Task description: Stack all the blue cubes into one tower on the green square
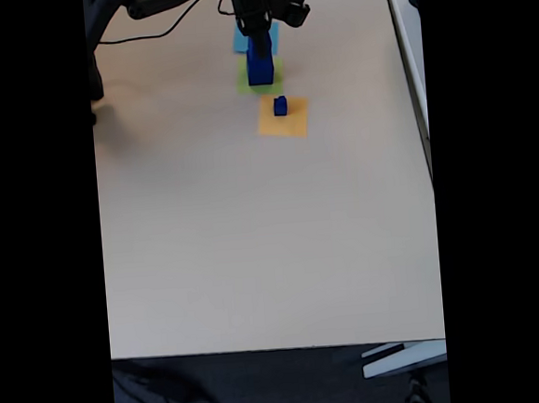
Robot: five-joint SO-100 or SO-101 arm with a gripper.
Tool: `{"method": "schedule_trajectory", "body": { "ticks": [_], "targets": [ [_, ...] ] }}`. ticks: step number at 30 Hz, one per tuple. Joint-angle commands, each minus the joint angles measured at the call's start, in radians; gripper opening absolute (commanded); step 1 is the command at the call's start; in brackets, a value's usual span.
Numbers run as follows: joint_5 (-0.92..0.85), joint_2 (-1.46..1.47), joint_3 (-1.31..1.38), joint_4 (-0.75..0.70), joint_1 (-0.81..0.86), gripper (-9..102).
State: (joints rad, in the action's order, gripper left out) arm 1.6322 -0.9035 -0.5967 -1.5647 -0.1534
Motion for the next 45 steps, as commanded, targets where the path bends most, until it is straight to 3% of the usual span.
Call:
{"method": "schedule_trajectory", "body": {
  "ticks": [1, 45],
  "targets": [
    [0.014, 0.008, 0.103, 0.002, -0.014, 0],
    [0.038, -0.008, -0.003, 0.055, -0.005, 0]
  ]
}}
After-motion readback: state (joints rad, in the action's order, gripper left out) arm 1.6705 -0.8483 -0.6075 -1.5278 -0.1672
